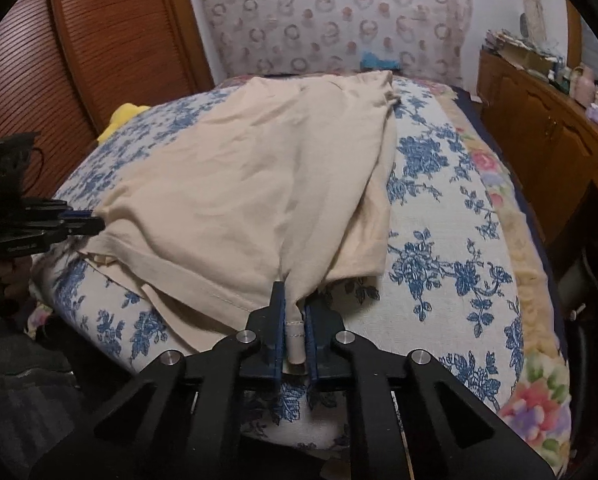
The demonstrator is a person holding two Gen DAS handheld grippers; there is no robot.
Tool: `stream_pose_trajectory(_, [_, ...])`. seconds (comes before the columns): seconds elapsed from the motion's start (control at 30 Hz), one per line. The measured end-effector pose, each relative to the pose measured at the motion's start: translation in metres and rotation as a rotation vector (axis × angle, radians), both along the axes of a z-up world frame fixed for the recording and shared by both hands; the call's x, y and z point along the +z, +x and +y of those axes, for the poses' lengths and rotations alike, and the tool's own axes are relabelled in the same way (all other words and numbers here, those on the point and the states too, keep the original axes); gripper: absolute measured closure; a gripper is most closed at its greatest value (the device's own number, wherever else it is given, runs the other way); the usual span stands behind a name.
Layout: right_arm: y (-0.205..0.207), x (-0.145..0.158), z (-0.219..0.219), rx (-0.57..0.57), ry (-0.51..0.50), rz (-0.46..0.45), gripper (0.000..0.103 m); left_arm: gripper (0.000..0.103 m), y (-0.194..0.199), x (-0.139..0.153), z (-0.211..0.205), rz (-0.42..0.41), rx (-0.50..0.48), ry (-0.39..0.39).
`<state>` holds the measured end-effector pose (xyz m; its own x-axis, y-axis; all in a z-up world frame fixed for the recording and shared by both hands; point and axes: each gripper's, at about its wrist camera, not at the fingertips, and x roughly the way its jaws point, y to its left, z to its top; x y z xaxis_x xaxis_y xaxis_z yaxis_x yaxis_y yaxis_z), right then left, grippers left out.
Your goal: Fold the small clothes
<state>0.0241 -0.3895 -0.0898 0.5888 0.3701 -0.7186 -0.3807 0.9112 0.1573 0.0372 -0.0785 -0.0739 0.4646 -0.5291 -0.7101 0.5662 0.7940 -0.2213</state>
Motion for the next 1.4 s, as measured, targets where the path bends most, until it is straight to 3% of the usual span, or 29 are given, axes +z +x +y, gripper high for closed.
stream_pose_trajectory(0.2, [0.004,0.035,-0.006,-0.028,0.099,-0.132,0.099,0.098,0.015,0.039,0.01,-0.096,0.041,-0.073])
stream_pose_trajectory(0.43, [0.038,0.073,-0.007,-0.021,0.122,-0.242,0.099,0.098,0.067,0.075,0.012,-0.175,0.085,-0.09])
stream_pose_trajectory(0.57, [0.066,0.086,-0.011,-0.015,0.117,-0.273,0.099,0.098,0.1,0.084,0.009,-0.179,0.104,-0.09])
stream_pose_trajectory(0.83, [0.122,0.093,-0.014,-0.003,0.075,-0.276,0.099,0.098,0.168,0.088,-0.001,-0.176,0.128,-0.076])
stream_pose_trajectory(1.4, [0.239,0.066,-0.018,0.001,0.04,-0.167,0.098,0.098,0.278,0.051,-0.012,-0.055,0.165,-0.01])
